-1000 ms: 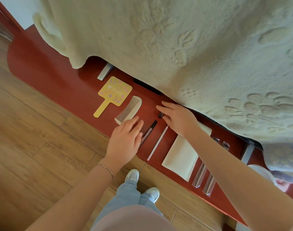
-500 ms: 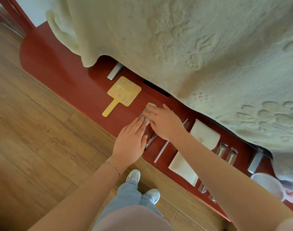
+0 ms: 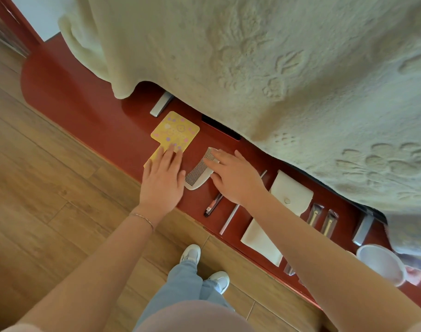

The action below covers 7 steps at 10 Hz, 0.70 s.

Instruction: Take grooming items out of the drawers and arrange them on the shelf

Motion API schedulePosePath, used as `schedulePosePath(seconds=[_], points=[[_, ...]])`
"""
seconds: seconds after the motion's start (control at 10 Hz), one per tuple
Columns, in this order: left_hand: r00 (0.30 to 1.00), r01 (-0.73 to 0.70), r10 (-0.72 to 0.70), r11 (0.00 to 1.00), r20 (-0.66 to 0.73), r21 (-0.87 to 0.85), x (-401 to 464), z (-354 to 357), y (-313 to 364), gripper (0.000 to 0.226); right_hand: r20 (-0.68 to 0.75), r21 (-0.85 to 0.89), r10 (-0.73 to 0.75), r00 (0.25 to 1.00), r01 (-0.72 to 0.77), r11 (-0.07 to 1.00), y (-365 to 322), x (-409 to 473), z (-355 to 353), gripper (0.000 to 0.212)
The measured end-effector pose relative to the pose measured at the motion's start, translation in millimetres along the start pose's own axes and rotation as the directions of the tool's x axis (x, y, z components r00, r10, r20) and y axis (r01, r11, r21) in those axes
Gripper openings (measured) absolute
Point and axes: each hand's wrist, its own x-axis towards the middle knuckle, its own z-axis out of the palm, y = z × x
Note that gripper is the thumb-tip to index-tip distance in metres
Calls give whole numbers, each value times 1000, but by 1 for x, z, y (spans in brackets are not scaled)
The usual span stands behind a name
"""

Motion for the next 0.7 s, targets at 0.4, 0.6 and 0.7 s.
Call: schedulePosePath(seconds=[0.4,0.6,0.7], points=[[997,22,-26,998,67,63,8,6,-13,58,138,-6,1,990,0,1000,-11,-3,0,41],[1000,-20,21,999,-19,50,0,0,-9,58,98,-14,12,995,-11,1000,-12,-12,-6,47],[986,-162,163,986,-48,27,-13,-6,8,55,3,1,175,985,-175,985,-10,-44,-18,50]])
